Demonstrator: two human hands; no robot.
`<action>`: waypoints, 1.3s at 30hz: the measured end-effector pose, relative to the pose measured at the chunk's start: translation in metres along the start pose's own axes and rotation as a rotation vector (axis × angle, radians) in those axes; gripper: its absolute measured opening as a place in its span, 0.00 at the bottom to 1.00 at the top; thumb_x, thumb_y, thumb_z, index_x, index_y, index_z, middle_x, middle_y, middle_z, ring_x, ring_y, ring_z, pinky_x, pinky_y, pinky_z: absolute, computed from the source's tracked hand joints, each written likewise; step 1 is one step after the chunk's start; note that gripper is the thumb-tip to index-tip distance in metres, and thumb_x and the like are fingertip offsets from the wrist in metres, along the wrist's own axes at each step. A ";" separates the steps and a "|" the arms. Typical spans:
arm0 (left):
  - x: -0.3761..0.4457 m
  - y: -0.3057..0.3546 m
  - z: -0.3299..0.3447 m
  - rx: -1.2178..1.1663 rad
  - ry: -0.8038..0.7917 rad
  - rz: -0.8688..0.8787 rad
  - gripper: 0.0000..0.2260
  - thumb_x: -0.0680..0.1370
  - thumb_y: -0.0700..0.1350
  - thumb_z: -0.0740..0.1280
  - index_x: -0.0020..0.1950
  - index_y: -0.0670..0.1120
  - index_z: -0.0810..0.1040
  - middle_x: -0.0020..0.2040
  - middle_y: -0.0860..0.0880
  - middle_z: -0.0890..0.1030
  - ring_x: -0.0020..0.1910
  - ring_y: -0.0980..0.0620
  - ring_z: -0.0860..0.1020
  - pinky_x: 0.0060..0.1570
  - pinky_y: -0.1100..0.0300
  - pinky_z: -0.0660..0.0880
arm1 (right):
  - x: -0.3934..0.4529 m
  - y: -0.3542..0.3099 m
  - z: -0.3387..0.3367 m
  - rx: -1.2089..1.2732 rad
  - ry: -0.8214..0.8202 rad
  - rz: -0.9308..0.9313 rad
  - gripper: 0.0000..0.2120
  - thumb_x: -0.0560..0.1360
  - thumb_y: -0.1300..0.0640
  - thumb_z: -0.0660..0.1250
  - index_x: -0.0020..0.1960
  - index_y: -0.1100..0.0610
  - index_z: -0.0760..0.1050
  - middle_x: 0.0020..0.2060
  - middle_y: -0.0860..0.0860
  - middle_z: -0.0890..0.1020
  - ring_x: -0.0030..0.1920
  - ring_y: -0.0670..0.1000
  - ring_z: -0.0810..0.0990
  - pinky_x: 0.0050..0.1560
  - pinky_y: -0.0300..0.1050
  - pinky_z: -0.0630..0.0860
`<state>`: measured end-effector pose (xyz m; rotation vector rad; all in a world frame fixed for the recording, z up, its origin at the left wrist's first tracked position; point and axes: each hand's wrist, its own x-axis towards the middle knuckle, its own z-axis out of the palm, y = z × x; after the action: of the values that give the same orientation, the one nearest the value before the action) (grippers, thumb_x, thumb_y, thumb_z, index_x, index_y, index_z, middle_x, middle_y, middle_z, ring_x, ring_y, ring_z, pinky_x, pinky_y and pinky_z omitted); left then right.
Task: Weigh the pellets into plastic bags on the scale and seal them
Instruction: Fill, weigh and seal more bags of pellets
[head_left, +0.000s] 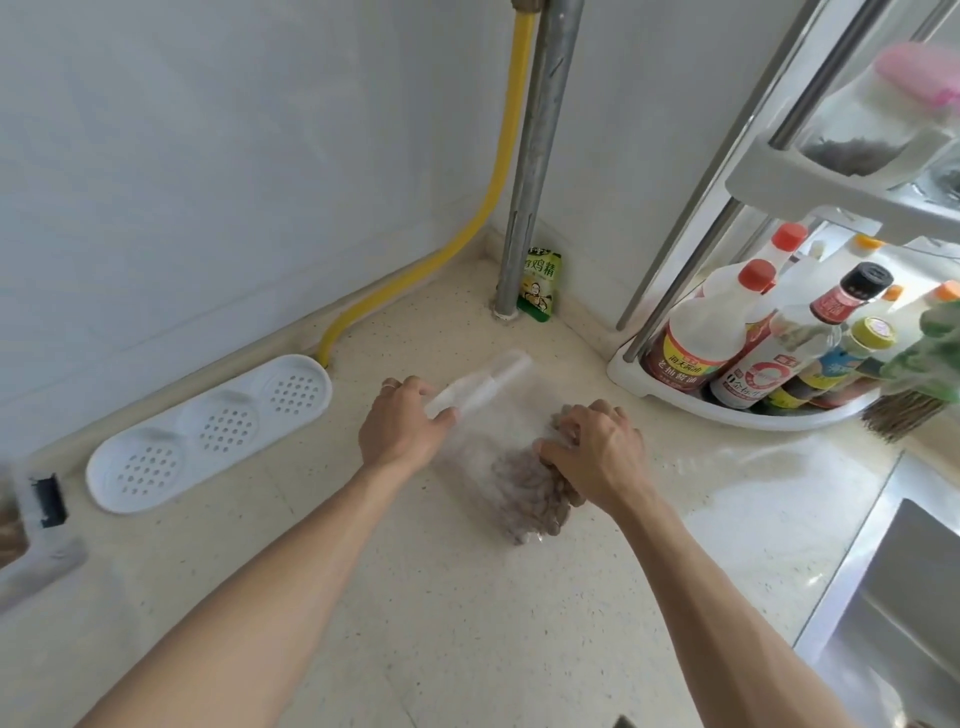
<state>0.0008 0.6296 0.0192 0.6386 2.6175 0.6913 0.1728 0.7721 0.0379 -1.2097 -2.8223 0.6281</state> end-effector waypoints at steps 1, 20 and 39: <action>-0.003 -0.003 -0.004 0.001 0.011 0.013 0.22 0.75 0.59 0.68 0.64 0.49 0.73 0.59 0.48 0.72 0.57 0.48 0.75 0.51 0.53 0.74 | 0.000 -0.005 -0.001 0.011 -0.003 -0.004 0.23 0.74 0.40 0.69 0.60 0.55 0.78 0.55 0.53 0.78 0.57 0.54 0.73 0.55 0.50 0.72; -0.160 -0.252 -0.128 -0.154 0.359 -0.561 0.25 0.75 0.61 0.66 0.67 0.48 0.72 0.67 0.46 0.71 0.68 0.45 0.66 0.61 0.49 0.70 | -0.078 -0.255 0.122 0.277 -0.450 -0.418 0.23 0.77 0.42 0.67 0.65 0.56 0.74 0.58 0.52 0.79 0.56 0.49 0.77 0.54 0.41 0.72; -0.192 -0.334 -0.151 -0.294 0.142 -0.836 0.34 0.75 0.64 0.64 0.70 0.41 0.65 0.67 0.41 0.70 0.67 0.40 0.69 0.61 0.49 0.70 | -0.126 -0.328 0.195 0.533 -0.694 -0.131 0.18 0.75 0.54 0.71 0.33 0.56 0.65 0.33 0.51 0.68 0.32 0.47 0.66 0.31 0.37 0.63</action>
<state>-0.0164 0.2162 0.0070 -0.5854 2.4857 0.8126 0.0019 0.4103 -0.0037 -0.7997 -2.8203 1.9440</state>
